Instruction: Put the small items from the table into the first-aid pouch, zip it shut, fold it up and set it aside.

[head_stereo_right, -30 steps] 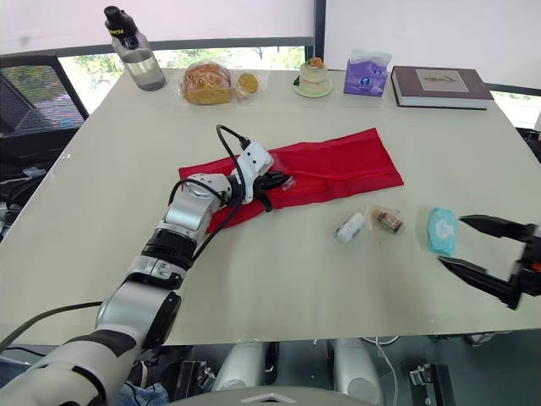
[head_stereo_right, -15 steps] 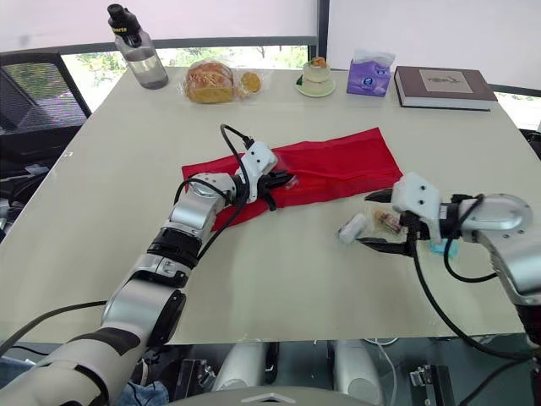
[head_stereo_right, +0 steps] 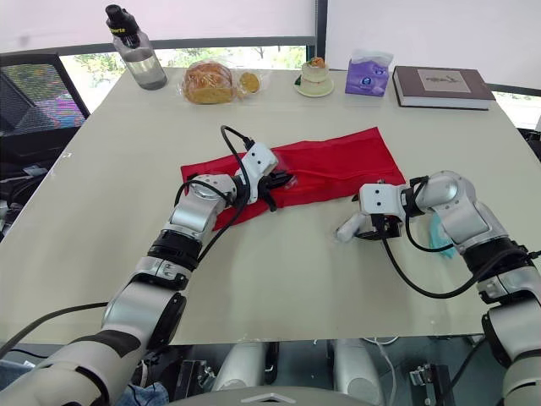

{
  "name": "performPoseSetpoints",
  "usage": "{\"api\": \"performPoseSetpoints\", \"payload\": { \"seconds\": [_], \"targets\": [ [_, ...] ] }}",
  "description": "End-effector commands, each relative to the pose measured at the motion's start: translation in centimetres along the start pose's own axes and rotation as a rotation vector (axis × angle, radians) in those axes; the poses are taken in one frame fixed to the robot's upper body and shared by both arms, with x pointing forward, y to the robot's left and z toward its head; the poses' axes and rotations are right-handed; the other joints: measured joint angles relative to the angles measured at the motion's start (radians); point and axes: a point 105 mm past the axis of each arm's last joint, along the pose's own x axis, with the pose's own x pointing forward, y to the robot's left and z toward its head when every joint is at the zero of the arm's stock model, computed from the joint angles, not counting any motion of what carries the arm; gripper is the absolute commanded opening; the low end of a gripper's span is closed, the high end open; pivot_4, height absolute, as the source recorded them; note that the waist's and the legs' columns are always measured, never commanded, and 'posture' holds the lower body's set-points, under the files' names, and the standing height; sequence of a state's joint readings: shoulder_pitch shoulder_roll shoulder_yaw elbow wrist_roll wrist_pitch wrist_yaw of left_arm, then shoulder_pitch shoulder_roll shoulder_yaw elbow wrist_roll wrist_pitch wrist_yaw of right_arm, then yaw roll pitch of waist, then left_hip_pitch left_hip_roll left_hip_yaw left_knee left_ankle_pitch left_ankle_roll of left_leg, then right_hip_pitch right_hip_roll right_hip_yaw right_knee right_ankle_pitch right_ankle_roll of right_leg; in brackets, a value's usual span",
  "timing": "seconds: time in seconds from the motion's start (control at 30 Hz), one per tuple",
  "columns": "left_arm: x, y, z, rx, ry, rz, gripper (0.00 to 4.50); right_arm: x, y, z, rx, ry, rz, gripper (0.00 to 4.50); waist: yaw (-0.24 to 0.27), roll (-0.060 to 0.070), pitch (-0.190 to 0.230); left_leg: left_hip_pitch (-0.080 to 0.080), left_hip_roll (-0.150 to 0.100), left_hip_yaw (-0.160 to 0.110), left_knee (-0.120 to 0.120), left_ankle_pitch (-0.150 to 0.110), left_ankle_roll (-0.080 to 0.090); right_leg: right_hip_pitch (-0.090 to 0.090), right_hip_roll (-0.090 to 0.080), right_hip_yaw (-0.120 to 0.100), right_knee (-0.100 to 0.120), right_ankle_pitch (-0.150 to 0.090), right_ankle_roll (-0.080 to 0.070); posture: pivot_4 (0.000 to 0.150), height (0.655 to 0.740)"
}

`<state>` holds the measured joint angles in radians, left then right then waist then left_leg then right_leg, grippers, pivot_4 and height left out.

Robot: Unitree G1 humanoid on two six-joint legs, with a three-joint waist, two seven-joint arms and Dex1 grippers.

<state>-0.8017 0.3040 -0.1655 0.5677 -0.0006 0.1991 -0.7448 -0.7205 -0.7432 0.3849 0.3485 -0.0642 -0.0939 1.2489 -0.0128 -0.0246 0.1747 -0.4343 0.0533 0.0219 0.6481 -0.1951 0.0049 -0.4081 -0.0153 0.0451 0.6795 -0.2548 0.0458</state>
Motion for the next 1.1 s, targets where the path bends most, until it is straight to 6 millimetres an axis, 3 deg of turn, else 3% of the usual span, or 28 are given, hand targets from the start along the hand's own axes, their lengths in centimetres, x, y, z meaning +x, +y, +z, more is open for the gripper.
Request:
{"api": "performPoseSetpoints", "payload": {
  "seconds": [0.03,0.43,0.53,0.7,0.77,1.0,1.1],
  "targets": [
    [-0.1,0.0,0.4,0.011,-0.012,0.006,0.0,0.3,-0.1,1.0,0.014,-0.033,0.017,4.41,0.0,0.0,0.0,0.0,0.0,0.0,0.0,0.0,0.0,0.0,0.0,0.0,0.0,0.0,0.0,0.15,0.74],
    [0.2,-0.5,0.4,0.008,-0.011,-0.007,0.0,0.3,2.2,2.8,0.244,-0.001,0.075,4.41,0.001,0.0,0.0,0.0,0.0,0.0,0.0,0.0,0.0,0.0,0.0,0.0,0.001,0.0,0.0,0.15,0.74],
    [0.2,-0.5,0.5,0.011,-0.011,-0.01,0.0,0.4,2.1,3.2,0.257,-0.001,0.054,3.56,0.001,0.0,0.0,0.0,0.0,0.0,0.0,0.0,0.0,0.0,0.0,0.0,0.001,0.0,0.0,0.15,0.74],
    [0.2,-0.5,0.5,0.013,-0.012,-0.012,0.0,0.8,1.6,3.8,0.322,0.022,-0.004,0.89,0.001,0.0,0.0,0.0,0.0,0.0,0.0,0.0,0.0,0.0,0.0,0.0,0.001,0.0,0.0,0.15,0.74],
    [0.2,-0.5,0.5,0.014,-0.012,-0.012,0.0,1.1,1.5,4.2,0.383,0.037,-0.024,0.06,0.001,0.0,0.0,0.0,0.0,0.0,0.0,0.0,0.0,0.0,0.0,0.0,0.001,0.0,0.0,0.15,0.74],
    [0.2,-0.6,0.4,0.011,-0.011,-0.015,0.0,2.4,1.1,5.9,0.621,0.024,-0.125,0.01,-0.004,0.0,0.0,0.0,0.001,-0.001,0.0,0.0,0.0,0.0,0.0,0.0,0.001,0.0,0.0,0.15,0.74],
    [0.2,-0.7,0.4,0.01,-0.011,-0.016,0.0,2.7,0.7,6.3,0.555,0.019,-0.171,0.01,-0.006,0.0,0.0,0.0,0.001,-0.001,0.0,0.0,0.0,0.0,0.0,0.0,0.001,0.0,0.0,0.15,0.74]
  ]
}}
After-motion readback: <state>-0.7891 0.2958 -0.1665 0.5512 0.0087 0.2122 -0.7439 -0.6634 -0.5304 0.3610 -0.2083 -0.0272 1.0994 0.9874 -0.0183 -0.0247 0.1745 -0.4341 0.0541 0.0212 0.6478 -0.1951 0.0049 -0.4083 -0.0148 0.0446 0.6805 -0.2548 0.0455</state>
